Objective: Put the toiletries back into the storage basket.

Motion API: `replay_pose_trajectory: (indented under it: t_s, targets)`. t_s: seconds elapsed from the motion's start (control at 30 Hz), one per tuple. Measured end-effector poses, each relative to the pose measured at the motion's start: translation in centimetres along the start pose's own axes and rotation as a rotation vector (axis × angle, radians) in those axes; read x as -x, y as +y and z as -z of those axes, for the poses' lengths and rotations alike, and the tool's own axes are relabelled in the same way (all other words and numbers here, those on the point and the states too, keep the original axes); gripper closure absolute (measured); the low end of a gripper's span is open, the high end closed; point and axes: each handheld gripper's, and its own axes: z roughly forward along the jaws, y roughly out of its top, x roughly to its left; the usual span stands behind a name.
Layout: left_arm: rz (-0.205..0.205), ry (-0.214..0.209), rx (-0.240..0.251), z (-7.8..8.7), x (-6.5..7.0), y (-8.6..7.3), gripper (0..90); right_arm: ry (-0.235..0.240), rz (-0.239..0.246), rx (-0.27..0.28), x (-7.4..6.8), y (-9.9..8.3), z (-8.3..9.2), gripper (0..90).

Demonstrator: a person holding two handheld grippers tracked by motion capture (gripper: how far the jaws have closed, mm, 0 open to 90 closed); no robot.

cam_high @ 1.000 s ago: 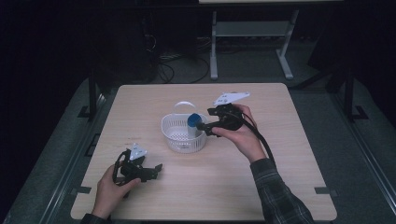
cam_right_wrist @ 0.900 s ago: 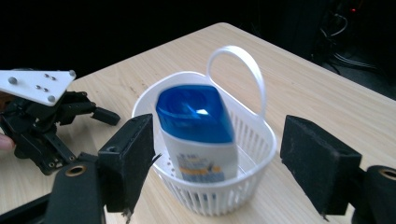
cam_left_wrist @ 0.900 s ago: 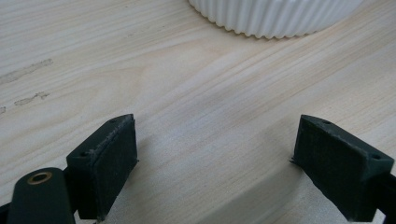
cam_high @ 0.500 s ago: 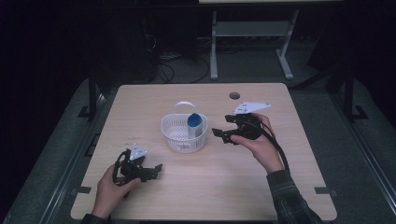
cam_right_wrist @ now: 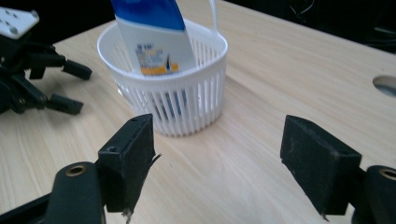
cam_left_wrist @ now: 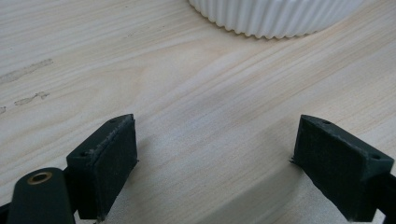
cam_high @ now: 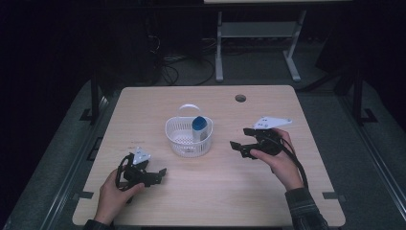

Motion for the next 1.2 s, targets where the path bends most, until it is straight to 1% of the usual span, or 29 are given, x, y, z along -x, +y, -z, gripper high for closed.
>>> replay_pose_trajectory:
  t_s: [0.07,0.1,0.17,0.2,0.27,0.3,0.37,0.4,0.43,0.47,0.5,0.53,0.57,0.6,0.63,0.67,0.73,0.77,0.87,0.9,1.0,1.03,1.1,1.17,1.2]
  targets:
    - [0.003,-0.001,0.0,0.0,0.0,0.0,12.6,-0.004,-0.002,-0.004,0.1,-0.3,0.1,25.7]
    - [0.003,-0.001,0.0,0.0,0.0,0.0,12.6,-0.014,-0.001,-0.021,0.2,-1.0,0.1,25.7]
    - [0.003,-0.001,0.0,0.0,0.0,0.0,12.6,-0.021,-0.005,-0.03,0.3,-1.6,0.2,25.7]
    - [0.003,-0.001,0.0,0.0,0.0,0.0,12.6,-0.021,-0.005,-0.03,0.3,-1.6,0.2,25.7]
    - [0.002,-0.001,0.0,0.0,0.0,0.0,12.7,-0.028,-0.012,-0.036,0.4,-2.4,0.6,25.7]
    - [0.002,-0.001,0.0,0.0,0.0,0.0,12.6,-0.028,-0.012,-0.036,0.4,-2.4,0.6,25.7]
    - [0.0,-0.002,-0.002,0.0,0.0,0.0,12.6,-0.034,-0.016,-0.046,0.6,-3.2,0.9,25.7]
    - [0.0,-0.002,-0.002,0.0,0.0,0.0,12.6,-0.034,-0.016,-0.046,0.6,-3.2,0.9,25.7]
    - [-0.001,-0.003,-0.002,0.0,0.0,0.0,12.6,-0.035,-0.022,-0.059,0.7,-3.9,1.1,25.7]
    - [-0.001,-0.003,-0.002,0.0,0.0,0.0,12.6,-0.035,-0.022,-0.059,0.7,-3.9,1.1,25.7]
    - [-0.001,-0.003,-0.002,0.0,0.0,0.0,12.6,-0.041,-0.033,-0.071,0.8,-4.6,1.4,25.7]
    - [-0.001,-0.003,-0.001,0.0,0.0,0.0,12.6,-0.041,-0.033,-0.071,0.8,-4.6,1.4,25.7]
    - [-0.001,-0.004,-0.001,0.0,0.0,0.0,12.6,-0.045,-0.044,-0.081,1.0,-5.4,1.6,25.7]
    - [-0.001,-0.004,-0.001,0.0,0.0,0.0,12.6,-0.046,-0.048,-0.087,1.1,-5.8,1.7,25.7]
    - [-0.001,-0.004,-0.001,0.0,0.0,0.0,12.6,-0.046,-0.048,-0.087,1.1,-5.8,1.7,25.7]
    - [-0.001,-0.004,-0.001,0.0,0.0,0.0,12.6,-0.049,-0.058,-0.104,1.3,-6.6,1.9,25.7]
    - [-0.001,-0.004,-0.001,0.0,0.0,0.0,12.6,-0.052,-0.063,-0.11,1.3,-6.9,2.1,25.7]
    - [-0.002,-0.004,-0.001,0.0,0.0,0.0,12.6,-0.054,-0.072,-0.122,1.5,-7.5,2.3,25.7]
    - [-0.002,-0.004,-0.001,0.0,0.0,0.0,12.6,-0.058,-0.078,-0.131,1.6,-8.0,2.5,25.7]
    - [-0.002,-0.004,-0.001,0.0,0.0,0.0,12.7,-0.069,-0.076,-0.141,1.7,-8.5,2.7,25.6]
    - [-0.002,-0.004,-0.001,0.0,0.0,0.0,12.6,-0.076,-0.081,-0.149,1.7,-8.9,2.9,25.6]
    - [-0.002,-0.004,-0.001,0.0,0.0,0.0,12.6,-0.083,-0.086,-0.164,1.9,-9.4,3.1,25.4]
    - [-0.002,-0.004,-0.001,0.0,0.0,0.0,12.6,-0.087,-0.084,-0.171,1.9,-9.6,3.1,25.2]
    - [-0.004,-0.004,-0.002,0.1,0.0,0.0,12.6,-0.101,-0.089,-0.201,2.2,-10.4,3.4,24.1]
    - [-0.004,-0.004,-0.002,0.1,0.0,0.0,12.6,-0.101,-0.089,-0.201,2.2,-10.4,3.4,24.1]
